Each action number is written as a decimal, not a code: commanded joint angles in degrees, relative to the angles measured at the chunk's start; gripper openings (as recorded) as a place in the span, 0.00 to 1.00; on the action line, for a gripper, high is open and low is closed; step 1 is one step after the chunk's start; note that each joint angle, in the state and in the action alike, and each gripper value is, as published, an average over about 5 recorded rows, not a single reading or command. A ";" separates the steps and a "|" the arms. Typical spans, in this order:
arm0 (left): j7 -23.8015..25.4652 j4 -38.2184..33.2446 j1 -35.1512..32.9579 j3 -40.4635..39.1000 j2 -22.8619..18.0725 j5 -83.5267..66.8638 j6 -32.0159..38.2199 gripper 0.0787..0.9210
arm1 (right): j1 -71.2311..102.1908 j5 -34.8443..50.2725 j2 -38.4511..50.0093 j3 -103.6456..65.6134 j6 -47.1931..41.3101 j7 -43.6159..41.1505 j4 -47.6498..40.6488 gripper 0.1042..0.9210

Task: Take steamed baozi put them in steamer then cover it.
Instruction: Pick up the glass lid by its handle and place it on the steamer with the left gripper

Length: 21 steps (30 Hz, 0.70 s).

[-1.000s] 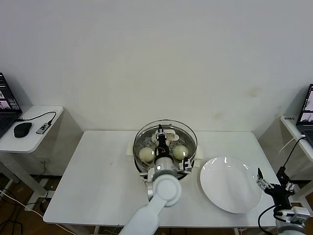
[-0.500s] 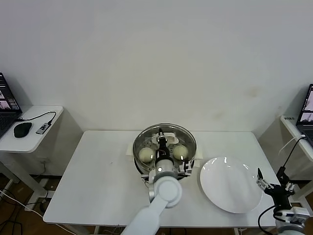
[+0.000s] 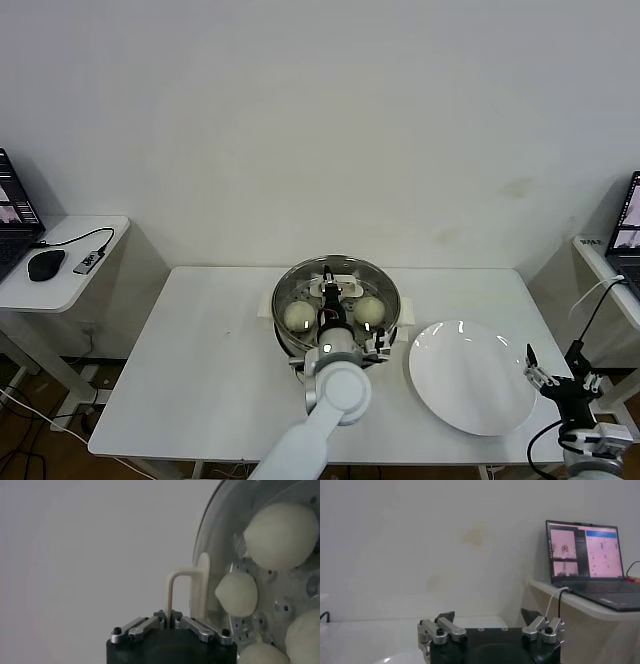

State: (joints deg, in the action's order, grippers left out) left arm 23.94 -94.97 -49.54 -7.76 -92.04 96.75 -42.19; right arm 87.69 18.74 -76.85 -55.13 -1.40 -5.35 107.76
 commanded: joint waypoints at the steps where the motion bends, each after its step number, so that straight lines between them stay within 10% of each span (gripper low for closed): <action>1: -0.78 0.62 -0.10 0.13 -0.02 -0.35 -2.41 0.07 | -0.05 -0.02 -0.11 -0.03 0.04 -0.06 0.12 0.88; 21: -3.87 -0.93 -1.20 -0.43 0.18 -1.61 -1.75 0.12 | 0.08 -0.01 -0.17 -0.08 0.22 -0.19 0.10 0.88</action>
State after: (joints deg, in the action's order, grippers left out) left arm 21.36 -94.81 -50.47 -7.91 -91.89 95.55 -42.20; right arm 87.81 18.71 -77.00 -55.18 -1.21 -5.54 107.85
